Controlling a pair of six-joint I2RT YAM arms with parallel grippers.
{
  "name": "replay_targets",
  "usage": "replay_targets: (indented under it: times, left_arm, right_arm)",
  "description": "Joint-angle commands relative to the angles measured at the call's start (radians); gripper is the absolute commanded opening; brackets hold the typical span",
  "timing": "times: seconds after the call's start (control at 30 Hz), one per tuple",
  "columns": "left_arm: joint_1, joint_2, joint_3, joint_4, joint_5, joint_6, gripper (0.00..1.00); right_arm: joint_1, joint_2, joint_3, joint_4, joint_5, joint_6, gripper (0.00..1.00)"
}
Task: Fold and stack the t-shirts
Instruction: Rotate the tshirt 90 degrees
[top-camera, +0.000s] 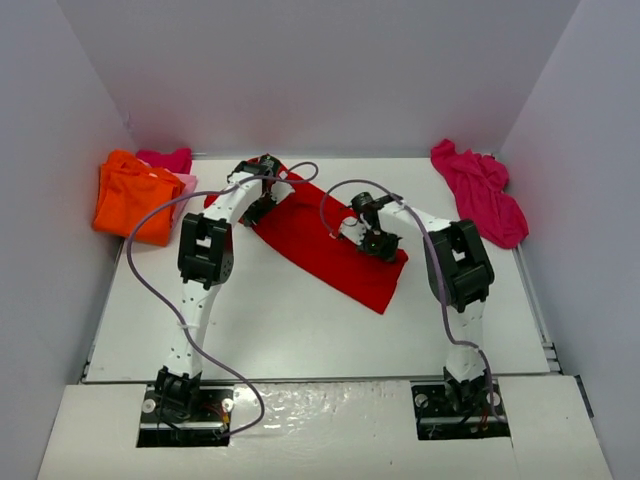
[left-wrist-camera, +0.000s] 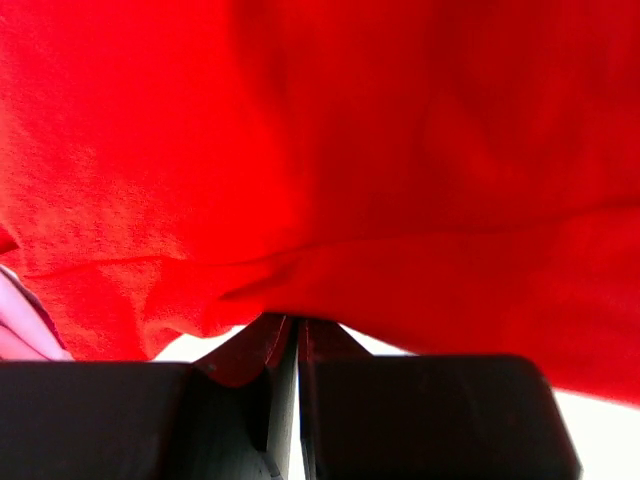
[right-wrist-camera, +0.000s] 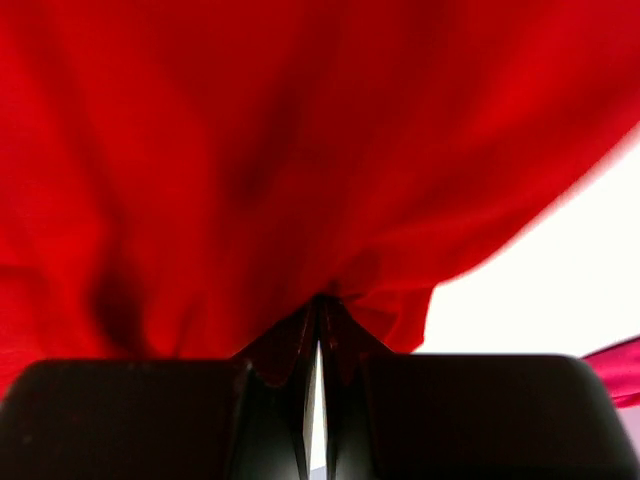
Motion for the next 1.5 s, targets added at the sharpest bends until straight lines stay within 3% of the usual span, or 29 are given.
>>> replay_targets:
  times: [0.0,0.2,0.43,0.67,0.9,0.97,1.17,1.47]
  left_arm:
    - [0.015,0.085,0.155,-0.062,0.018,-0.035,0.00]
    - [0.035,0.177,0.331,-0.106,-0.002,-0.018,0.00]
    - [0.041,0.182,0.309,-0.039,-0.042,0.013,0.00]
    - [0.057,0.211,0.384,-0.019,-0.055,0.023,0.00]
    - [0.063,0.001,0.192,0.116,-0.011,-0.018,0.04]
    - [0.060,-0.060,0.174,0.116,0.001,-0.025,0.11]
    - [0.065,-0.205,0.118,0.086,0.044,-0.053,0.13]
    - [-0.021,-0.360,-0.091,0.016,0.169,-0.072,0.16]
  right_arm:
    - [0.167,0.000,-0.008,-0.088,-0.130,0.077,0.00]
    - [0.329,0.033,0.080,-0.127,-0.167,0.122,0.00]
    - [0.458,0.025,0.098,-0.152,-0.209,0.174,0.00]
    - [0.544,-0.042,0.105,-0.172,-0.282,0.239,0.00]
    - [0.548,-0.247,0.085,-0.213,-0.258,0.226,0.00]
    - [0.553,-0.302,0.098,-0.254,-0.267,0.206,0.00]
    - [0.549,-0.474,0.081,-0.280,-0.192,0.189,0.01]
    - [0.474,-0.464,-0.057,-0.160,0.067,0.120,0.00]
